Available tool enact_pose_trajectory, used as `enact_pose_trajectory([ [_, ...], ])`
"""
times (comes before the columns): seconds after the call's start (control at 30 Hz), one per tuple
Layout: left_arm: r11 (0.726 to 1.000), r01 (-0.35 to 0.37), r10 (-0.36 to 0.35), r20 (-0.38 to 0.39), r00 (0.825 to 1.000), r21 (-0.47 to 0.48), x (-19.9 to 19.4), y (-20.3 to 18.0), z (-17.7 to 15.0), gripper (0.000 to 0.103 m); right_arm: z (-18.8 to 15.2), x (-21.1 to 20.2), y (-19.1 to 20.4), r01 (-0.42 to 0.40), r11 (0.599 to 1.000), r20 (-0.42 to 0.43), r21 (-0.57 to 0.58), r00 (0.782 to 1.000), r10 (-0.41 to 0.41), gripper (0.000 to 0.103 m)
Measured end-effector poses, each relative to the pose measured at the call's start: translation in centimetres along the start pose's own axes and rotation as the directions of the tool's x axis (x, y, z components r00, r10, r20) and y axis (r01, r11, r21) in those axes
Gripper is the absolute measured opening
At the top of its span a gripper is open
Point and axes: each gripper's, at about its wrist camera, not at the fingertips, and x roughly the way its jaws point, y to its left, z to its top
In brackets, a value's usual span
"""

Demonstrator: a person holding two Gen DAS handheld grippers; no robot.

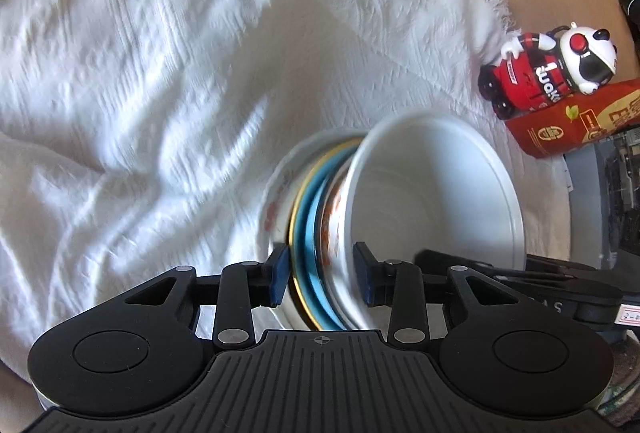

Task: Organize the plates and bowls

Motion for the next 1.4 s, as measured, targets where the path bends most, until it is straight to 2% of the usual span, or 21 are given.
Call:
enact_pose_trajectory([
  [0.07, 1.000, 0.019, -0.019, 0.051, 0.999, 0.005, -1.2, 0.0, 0.2, 0.030, -0.2, -0.3, 0.1, 0.009, 1.000, 0.008, -0.004, 1.000, -0.009, 0.059],
  [0.13, 0.999, 0.052, -0.051, 0.078, 0.996, -0.007, -2.4, 0.0, 0.6, 0.029, -0.2, -0.9, 0.3, 0.021, 1.000, 0.036, -0.016, 0.999, -0.020, 0.060],
  [0.2, 0.999, 0.051, -0.052, 0.107, 0.993, 0.007, -3.6, -0.3, 0.7, 0.029, -0.2, -2.0, 0.7, 0.036, 0.998, 0.077, -0.043, 0.997, -0.032, 0.060],
  [0.27, 0.999, 0.052, -0.053, 0.118, 0.992, 0.013, -4.1, -0.6, 0.6, 0.029, -0.2, -3.0, 1.0, 0.001, 0.998, 0.099, -0.063, 0.995, 0.005, 0.060],
  [0.43, 1.000, 0.004, -0.004, 0.108, 0.994, -0.002, -3.8, -0.3, -0.4, 0.029, -0.5, -3.4, 1.6, 0.010, 0.997, 0.113, -0.077, 0.994, -0.001, 0.060],
  [0.63, 0.997, 0.080, -0.079, 0.064, 0.995, -0.013, -3.0, -0.1, -1.3, 0.024, -1.6, -2.8, 1.8, 0.013, 0.998, 0.105, -0.064, 0.994, -0.006, 0.059],
  [0.93, 0.998, 0.050, -0.053, 0.104, 0.993, 0.029, -4.0, -2.0, -0.9, 0.024, -2.2, -3.9, 1.0, -0.006, 0.999, 0.142, -0.040, 0.990, 0.011, 0.048],
  [1.4, 0.998, 0.046, -0.049, 0.100, 0.994, 0.031, -3.9, -2.0, -0.9, 0.024, -2.7, -4.1, 1.7, 0.025, 0.999, 0.162, -0.032, 0.987, -0.020, 0.048],
])
